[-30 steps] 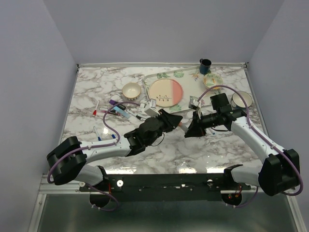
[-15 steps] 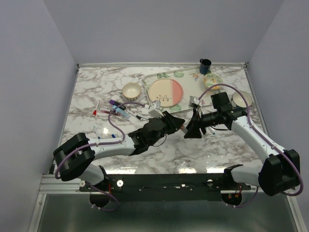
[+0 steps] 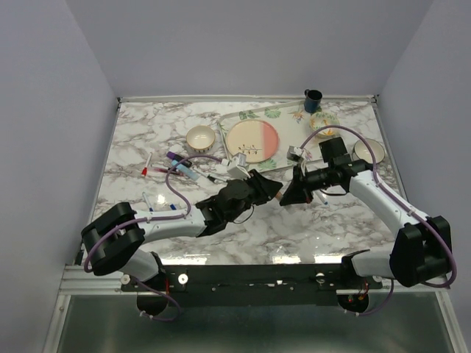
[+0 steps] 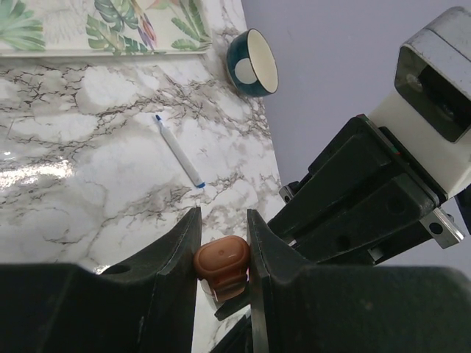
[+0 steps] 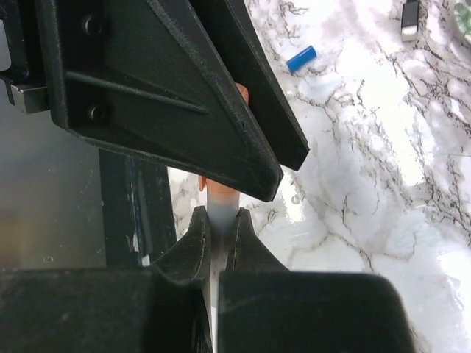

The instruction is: Open the pen caps

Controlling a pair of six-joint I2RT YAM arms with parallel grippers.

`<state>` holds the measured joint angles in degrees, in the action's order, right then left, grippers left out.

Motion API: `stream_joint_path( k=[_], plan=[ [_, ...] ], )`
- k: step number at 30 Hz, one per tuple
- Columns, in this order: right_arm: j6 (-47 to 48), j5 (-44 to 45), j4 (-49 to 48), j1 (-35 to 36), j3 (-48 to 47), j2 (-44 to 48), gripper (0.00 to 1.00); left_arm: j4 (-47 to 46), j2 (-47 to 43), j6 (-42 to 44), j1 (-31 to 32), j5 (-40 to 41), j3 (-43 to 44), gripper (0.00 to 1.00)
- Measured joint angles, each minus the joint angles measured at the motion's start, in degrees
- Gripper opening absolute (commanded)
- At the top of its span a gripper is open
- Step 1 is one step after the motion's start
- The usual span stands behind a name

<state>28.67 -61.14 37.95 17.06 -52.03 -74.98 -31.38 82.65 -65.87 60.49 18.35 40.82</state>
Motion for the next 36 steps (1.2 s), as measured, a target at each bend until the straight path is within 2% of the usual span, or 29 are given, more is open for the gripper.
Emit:
stream_joint_path(
  k=[4,7,13,18,27,33,36],
  plan=[
    [0.55,-0.17,0.28,0.31,-1.27,-0.87,0.01,-0.76,-1.18,-0.72,-1.18,-0.90,-1.27,0.00],
    [1.25,-0.57,-0.33,1.75,-2.10,-0.90,0.01,-1.46,-6.43,-1.99,-3.08,-3.28,-5.44,0.00],
    [3.08,1.42,3.37,2.08,-2.23,-1.60,0.01,1.16,-21.97,-3.30,-16.72,0.57,-12.72,0.00],
    [2.91,5.66,4.63,3.08,-2.23,-2.62,0.01,6.62,-28.59,-3.15,-21.14,0.72,-16.46,0.00],
    [-6.73,23.76,-2.40,0.42,-1.57,-1.73,0.01,19.58,-26.34,-0.74,-22.45,-0.92,-20.85,0.01],
    [-9.49,28.70,-4.37,-1.46,-1.46,-1.73,0.01,22.10,-18.60,1.53,-22.51,-2.43,-21.22,0.06],
    [-10.08,29.53,-4.68,-1.75,-1.46,-1.73,0.00,21.84,-13.86,2.43,-22.51,-3.30,-20.90,0.12]
  ],
)
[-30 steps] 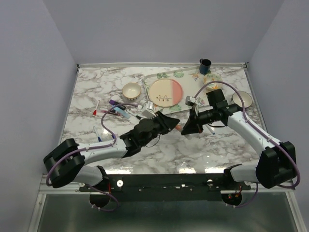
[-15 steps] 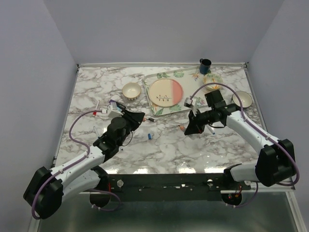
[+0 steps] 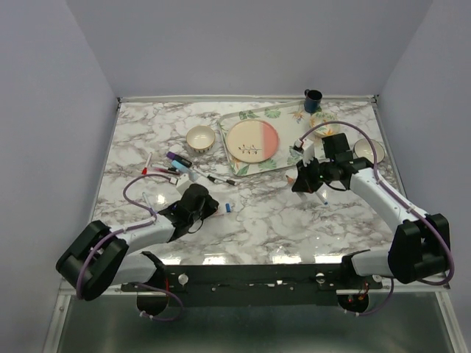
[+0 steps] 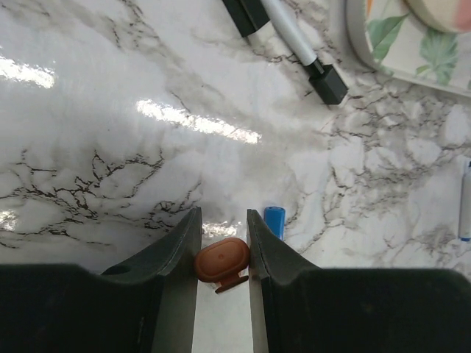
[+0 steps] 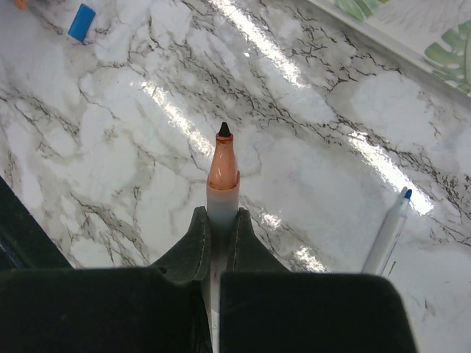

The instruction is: Open the pen caps

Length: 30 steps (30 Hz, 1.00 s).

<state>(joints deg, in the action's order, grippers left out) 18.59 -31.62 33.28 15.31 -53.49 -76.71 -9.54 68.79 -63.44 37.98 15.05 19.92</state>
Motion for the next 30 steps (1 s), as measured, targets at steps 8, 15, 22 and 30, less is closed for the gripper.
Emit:
stream_joint_path(
  k=[8,15,22,30],
  plan=[
    [-0.79,2.69,-0.63,-0.81,0.00,-0.52,0.01,-5.55,8.04,0.63,-0.02,-2.51,2.56,0.36],
    [-1.66,11.54,-1.16,-1.88,0.20,-4.61,0.03,-7.06,8.81,0.79,-0.04,-3.85,2.84,0.57],
    [-2.08,17.44,-1.20,-2.62,0.44,-7.96,0.13,-4.70,6.01,1.60,-0.04,-3.82,2.78,0.72],
    [-2.01,19.39,-1.03,-2.67,0.44,-11.74,0.23,1.20,-2.03,3.06,-0.04,-2.64,1.73,0.80]
  ],
)
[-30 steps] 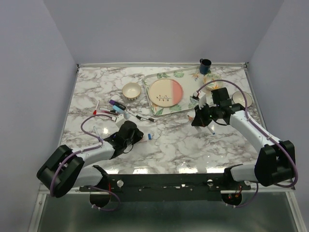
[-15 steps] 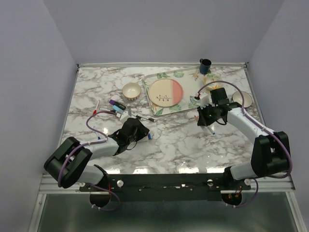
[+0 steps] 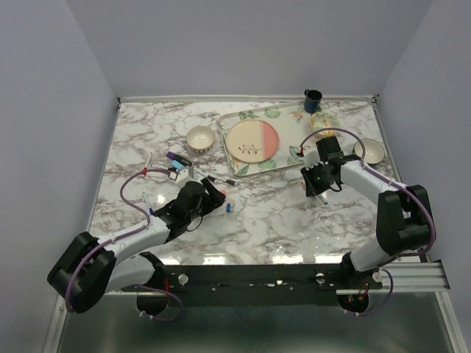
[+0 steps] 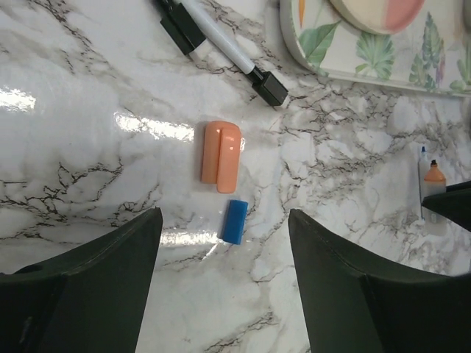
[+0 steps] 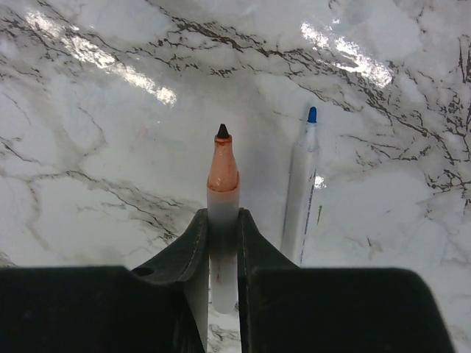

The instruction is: Open the pen caps

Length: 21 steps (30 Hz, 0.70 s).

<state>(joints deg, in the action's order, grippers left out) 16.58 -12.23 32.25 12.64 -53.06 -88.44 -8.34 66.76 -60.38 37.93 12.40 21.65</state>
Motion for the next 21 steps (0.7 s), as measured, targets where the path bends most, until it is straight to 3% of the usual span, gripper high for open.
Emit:
stream_joint_path(
  k=[12,16,21],
  plan=[
    [0.55,2.97,-0.02,0.00,0.00,-1.09,0.35,11.63,-23.69,0.70,-0.11,8.33,-5.29,0.86],
    [0.79,3.67,-0.04,0.00,0.00,-1.16,0.35,18.67,-31.56,-1.18,-0.11,11.85,-7.21,0.93],
    [1.20,4.66,-0.02,0.00,0.00,-1.11,0.36,25.79,-35.74,-3.04,-0.33,15.56,-7.26,0.98]
  ],
)
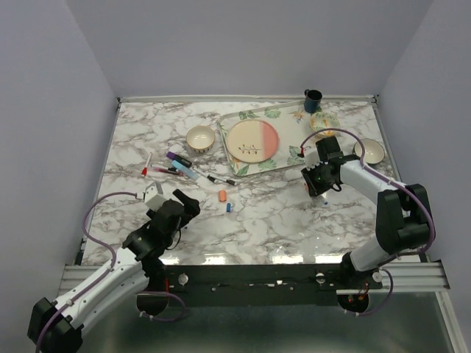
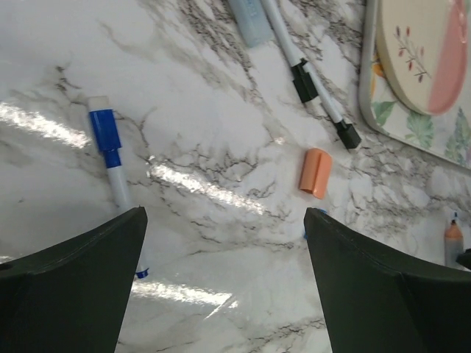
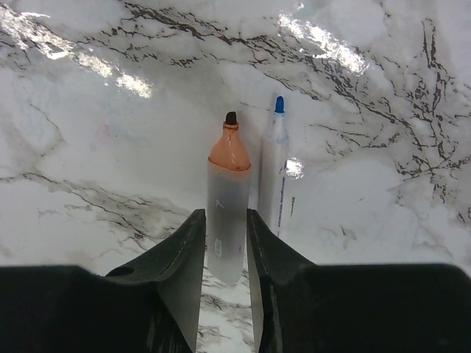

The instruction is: Open the pen caps

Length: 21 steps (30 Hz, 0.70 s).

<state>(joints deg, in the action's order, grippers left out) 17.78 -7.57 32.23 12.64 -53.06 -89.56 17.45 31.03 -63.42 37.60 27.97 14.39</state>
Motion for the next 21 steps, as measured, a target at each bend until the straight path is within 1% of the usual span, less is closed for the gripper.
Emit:
stream_joint_path(
  k=[3,6,9,10,15,17,19,21],
  plan=[
    [0.72,0.48,0.02,-0.02,0.00,0.76,0.36,5.57,0.83,-1.38,-0.02,2.45,1.16,0.98],
    [1.81,0.39,0.15,-0.24,0.00,3.17,0.37,8.79,2.60,-2.60,-0.04,4.20,2.51,0.94],
    [3.10,-0.70,0.31,-0.52,0.00,6.86,0.37,10.86,5.60,-3.69,-0.04,5.60,3.61,0.82],
    [3.34,-1.16,0.33,-0.68,0.00,7.69,0.37,11.34,7.04,-3.93,-0.04,6.08,3.82,0.75],
    [4.81,-4.37,0.39,-0.87,0.00,12.04,0.37,12.74,15.43,-4.35,-0.15,7.87,5.77,0.66],
    [5.05,-5.18,0.42,-0.87,0.00,12.37,0.37,13.27,19.50,-4.31,-0.46,8.76,7.32,0.64],
    [5.27,-5.68,0.44,-0.87,0.00,12.37,0.38,13.94,23.19,-4.00,-1.14,9.88,9.40,0.60],
    [5.46,-6.21,0.46,-0.90,0.00,12.37,0.38,13.90,25.97,-3.10,-2.25,10.25,11.17,0.59]
  ],
)
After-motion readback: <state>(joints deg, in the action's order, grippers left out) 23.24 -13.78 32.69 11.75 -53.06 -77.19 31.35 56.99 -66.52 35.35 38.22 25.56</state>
